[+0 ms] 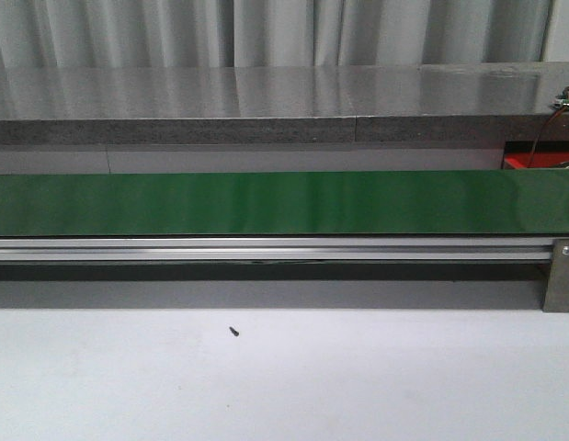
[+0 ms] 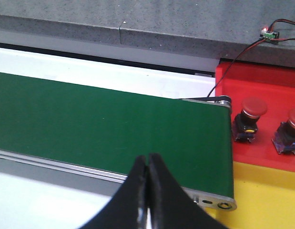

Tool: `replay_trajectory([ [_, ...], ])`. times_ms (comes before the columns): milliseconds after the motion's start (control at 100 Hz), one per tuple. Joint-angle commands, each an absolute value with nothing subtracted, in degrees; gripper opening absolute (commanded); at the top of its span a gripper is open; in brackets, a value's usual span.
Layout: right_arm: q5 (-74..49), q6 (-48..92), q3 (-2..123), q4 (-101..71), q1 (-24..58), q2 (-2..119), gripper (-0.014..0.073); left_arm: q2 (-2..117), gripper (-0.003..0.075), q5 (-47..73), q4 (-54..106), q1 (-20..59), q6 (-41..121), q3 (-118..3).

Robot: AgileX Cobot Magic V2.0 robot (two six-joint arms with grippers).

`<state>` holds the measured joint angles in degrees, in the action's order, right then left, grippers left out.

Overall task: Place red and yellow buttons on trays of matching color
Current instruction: 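Place the third red button on the conveyor start and release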

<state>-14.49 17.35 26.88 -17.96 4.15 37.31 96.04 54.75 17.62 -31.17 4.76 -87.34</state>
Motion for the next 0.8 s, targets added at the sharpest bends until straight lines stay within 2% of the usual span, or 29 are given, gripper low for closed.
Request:
replay_trajectory([
  [0,-10.62,17.87,28.31,-18.35,4.23,36.88,-0.0068,94.36,0.0619,53.23,18.44,-34.93,5.36,-88.62],
  [260,-10.62,17.87,28.31,-18.35,4.23,36.88,-0.0068,100.41,0.0619,57.5,17.4,-41.03,8.8,-88.59],
  [620,-10.62,17.87,28.31,-18.35,4.23,36.88,-0.0068,107.21,0.0619,56.6,14.06,-40.76,10.02,-88.59],
  [790,-10.67,17.87,28.31,-18.35,4.23,36.88,-0.0068,109.44,0.0619,52.59,13.69,-40.76,10.02,-88.59],
])
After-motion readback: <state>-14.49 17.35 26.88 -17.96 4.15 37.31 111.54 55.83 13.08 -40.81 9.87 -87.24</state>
